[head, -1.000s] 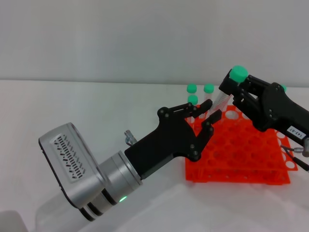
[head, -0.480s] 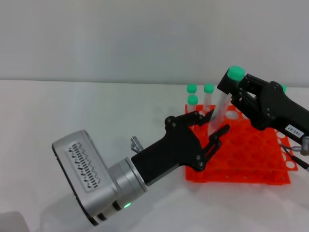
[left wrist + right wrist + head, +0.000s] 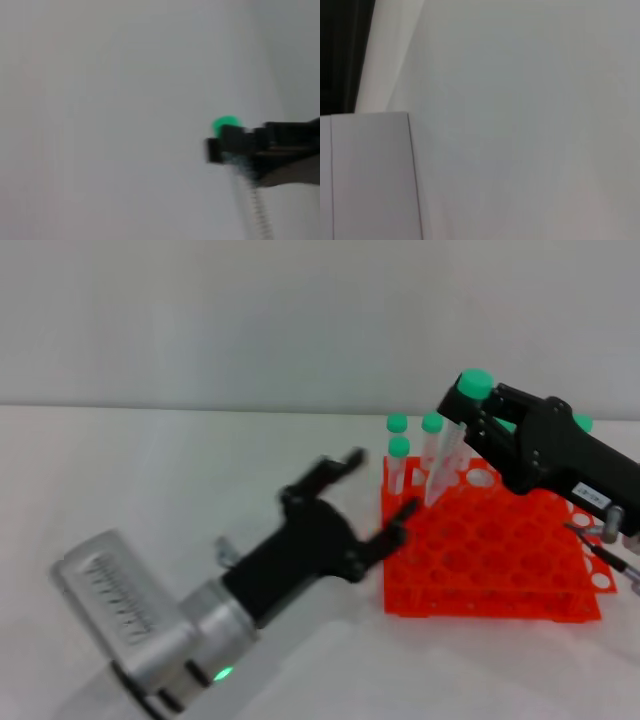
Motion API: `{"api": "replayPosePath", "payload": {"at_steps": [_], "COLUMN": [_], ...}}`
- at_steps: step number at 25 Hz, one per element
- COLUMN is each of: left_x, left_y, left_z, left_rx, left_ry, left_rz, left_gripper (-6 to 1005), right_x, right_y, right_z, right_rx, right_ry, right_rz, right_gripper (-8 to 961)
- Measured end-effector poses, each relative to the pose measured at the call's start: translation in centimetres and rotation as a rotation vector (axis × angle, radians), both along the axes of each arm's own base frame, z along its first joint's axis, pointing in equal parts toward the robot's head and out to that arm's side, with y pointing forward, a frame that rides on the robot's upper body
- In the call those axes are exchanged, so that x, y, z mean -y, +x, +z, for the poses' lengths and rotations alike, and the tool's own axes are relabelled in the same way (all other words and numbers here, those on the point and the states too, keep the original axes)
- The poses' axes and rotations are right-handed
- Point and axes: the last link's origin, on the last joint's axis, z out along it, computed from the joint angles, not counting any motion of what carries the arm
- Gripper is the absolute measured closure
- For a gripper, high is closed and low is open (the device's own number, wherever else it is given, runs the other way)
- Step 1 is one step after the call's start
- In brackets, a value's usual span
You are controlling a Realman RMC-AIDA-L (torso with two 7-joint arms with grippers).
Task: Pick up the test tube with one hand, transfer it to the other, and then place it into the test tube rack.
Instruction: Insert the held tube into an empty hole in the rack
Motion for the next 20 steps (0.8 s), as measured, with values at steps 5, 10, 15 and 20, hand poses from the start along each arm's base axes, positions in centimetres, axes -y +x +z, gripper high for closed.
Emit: {"api": "replayPosePath", "payload": {"at_steps": [5,10,15,20], "left_x": [1.5,3.4,4.4,5.5], "left_y": [-3.2,-6.5,-8.2,-10.0], "left_z": [2.5,4.7,5.9,7.2], "left_rx": [0.095,0.156,0.177,0.206], "left_ry": [0.123,0.252,0.322,0.405], "left_rz": [0.130,0.268,0.346,0.431], "left_gripper": [245,179,152,152], "right_x": [-1.6,-3.0,-4.0,-4.9], "right_y": [-0.9,-1.8,-1.2,-1.0], "right_z": [-0.4,-1.5,-2.0,-2.9], "right_rx": [0.066,0.141,0.156,0.135], "right_ry": [0.063,0.140,0.183,0.166], "right_rz": [-0.016,-0.055,-0.169,-0.287], "right_gripper": [747,747,747,748]}}
